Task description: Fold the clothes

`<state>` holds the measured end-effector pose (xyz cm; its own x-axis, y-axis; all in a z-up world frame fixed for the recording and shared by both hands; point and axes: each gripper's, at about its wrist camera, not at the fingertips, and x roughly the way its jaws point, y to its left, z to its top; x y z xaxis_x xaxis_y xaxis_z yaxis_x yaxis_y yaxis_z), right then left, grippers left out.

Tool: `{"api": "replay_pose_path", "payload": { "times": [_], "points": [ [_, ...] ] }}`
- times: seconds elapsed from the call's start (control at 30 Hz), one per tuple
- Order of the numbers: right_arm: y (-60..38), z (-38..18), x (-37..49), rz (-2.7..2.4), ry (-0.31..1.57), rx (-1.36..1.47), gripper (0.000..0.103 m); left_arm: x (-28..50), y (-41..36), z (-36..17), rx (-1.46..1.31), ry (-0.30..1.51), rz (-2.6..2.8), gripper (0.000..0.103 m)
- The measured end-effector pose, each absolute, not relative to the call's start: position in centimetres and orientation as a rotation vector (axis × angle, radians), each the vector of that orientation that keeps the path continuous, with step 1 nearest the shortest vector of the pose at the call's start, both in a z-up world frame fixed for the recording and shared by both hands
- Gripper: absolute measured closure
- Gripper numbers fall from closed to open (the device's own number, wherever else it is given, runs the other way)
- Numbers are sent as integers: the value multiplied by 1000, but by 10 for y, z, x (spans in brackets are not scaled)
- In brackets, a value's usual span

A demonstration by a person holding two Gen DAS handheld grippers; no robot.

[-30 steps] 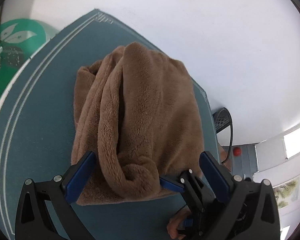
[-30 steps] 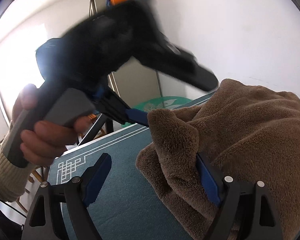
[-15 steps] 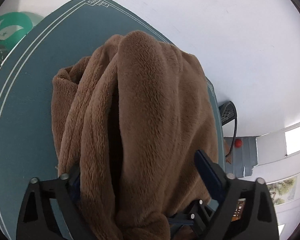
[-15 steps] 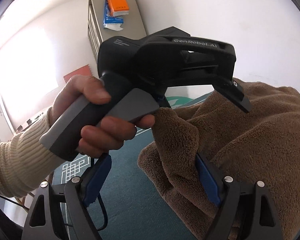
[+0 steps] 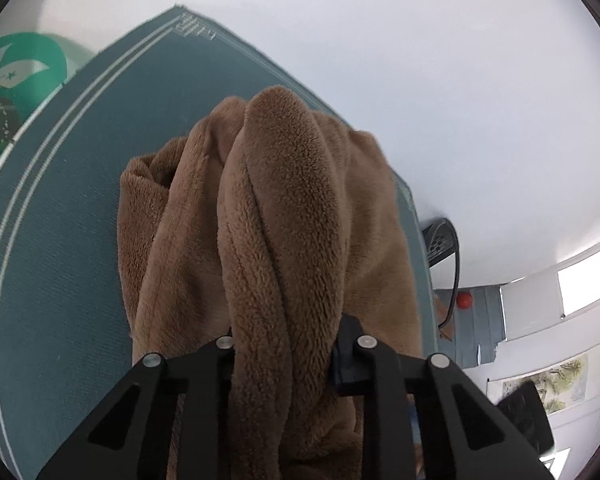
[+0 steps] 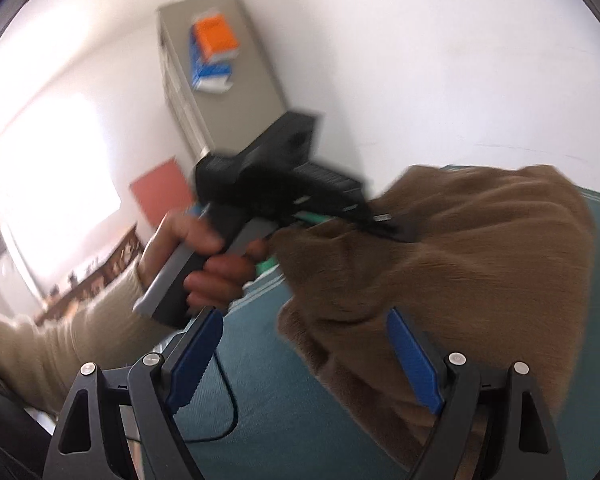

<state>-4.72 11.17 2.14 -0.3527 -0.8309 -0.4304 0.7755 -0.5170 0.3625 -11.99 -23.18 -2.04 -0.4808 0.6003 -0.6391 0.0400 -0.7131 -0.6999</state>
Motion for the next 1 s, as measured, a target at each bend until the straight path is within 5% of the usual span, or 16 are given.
{"api": "replay_pose_path", "payload": {
  "times": [0.17, 0.33, 0.77, 1.0],
  "points": [
    [149, 25, -58, -2115, -159, 681, 17, -83, -254, -1, -1266, -970, 2345, 77],
    [155, 43, -69, -2196, -147, 655, 17, -84, -261, -40, -1355, -1032, 2352, 76],
    [120, 10, -69, -2415, 267, 809, 17, -122, -253, -69, -1299, -1013, 2321, 25],
    [123, 1, -89, -2422, 284, 876, 11, -128, -280, -78, -1314, -1061, 2270, 21]
  ]
}}
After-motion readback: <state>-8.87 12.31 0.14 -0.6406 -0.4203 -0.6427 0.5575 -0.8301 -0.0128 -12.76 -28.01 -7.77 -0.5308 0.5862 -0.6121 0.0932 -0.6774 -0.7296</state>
